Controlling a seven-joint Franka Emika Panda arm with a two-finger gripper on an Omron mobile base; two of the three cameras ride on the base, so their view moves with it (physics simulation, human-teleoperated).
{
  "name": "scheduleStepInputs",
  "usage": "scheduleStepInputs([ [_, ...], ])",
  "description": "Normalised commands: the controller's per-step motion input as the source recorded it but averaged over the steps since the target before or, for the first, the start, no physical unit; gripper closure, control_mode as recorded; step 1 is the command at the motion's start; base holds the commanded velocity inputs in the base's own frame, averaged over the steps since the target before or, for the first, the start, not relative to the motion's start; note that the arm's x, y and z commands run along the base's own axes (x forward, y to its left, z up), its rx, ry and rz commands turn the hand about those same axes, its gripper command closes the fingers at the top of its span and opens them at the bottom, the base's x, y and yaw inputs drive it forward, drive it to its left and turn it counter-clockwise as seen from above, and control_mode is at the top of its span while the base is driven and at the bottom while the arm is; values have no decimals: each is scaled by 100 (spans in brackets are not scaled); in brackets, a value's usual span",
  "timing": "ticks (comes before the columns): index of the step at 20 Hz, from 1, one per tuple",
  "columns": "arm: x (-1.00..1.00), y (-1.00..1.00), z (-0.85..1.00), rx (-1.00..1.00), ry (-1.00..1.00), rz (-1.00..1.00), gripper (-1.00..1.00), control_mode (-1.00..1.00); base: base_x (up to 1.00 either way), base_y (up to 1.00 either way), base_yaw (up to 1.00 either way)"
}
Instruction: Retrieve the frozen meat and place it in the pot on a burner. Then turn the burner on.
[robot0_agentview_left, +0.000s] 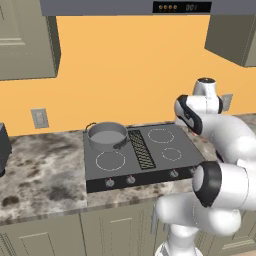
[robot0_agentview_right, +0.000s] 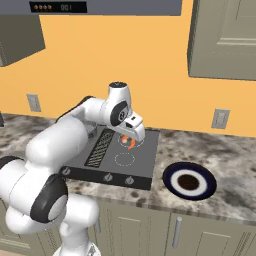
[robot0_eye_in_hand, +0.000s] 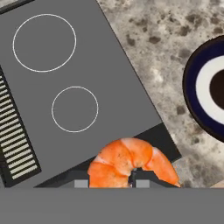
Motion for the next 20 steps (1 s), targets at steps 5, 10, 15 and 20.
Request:
scheduleStepInputs([
  [5,0,60,35,0,0,4,100,-100,0,0,0],
  [10,0,53,29,0,0,1,100,-100,0,0,0],
  [15,0,55,29,0,0,0,100,-100,0,0,0],
  [20,0,56,26,0,0,0,100,-100,0,0,0],
])
